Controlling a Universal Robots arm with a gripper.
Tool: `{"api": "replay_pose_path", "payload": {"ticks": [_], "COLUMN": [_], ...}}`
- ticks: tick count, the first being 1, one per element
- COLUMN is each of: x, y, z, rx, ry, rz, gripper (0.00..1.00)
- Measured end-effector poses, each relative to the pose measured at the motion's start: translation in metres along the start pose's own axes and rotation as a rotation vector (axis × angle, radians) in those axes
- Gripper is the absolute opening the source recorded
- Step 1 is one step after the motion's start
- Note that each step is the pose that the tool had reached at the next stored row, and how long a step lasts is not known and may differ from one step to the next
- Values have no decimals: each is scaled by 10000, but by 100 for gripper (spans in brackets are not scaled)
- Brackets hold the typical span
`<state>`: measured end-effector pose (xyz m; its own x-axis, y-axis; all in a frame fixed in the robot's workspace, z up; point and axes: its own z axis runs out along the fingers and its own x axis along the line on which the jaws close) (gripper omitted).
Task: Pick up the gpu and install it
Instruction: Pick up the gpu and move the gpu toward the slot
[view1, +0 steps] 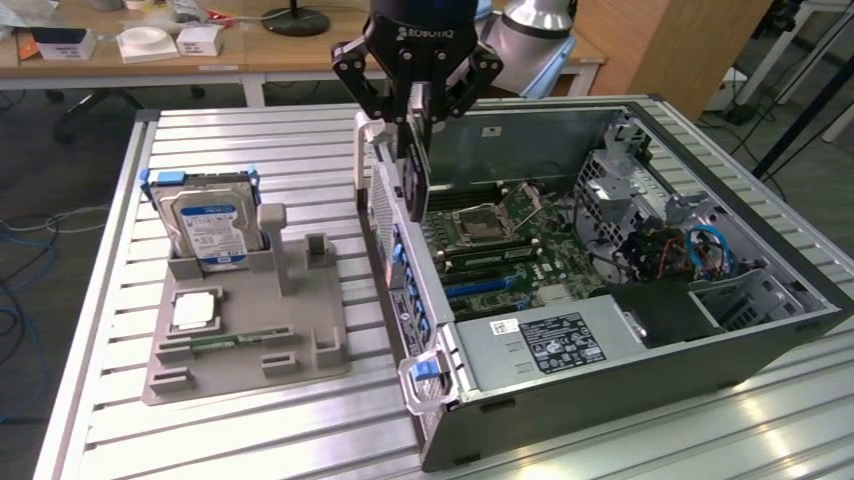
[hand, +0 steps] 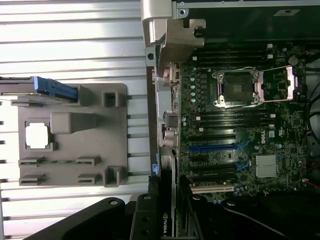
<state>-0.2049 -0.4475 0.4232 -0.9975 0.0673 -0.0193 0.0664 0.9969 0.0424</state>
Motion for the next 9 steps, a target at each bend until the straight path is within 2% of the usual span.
{"api": "replay_pose_path", "payload": {"ticks": [9], "x": [-80], "y": [5], "z": [1], "rx": [1], "ry": [1], "rz": [-4], "gripper": [26]}}
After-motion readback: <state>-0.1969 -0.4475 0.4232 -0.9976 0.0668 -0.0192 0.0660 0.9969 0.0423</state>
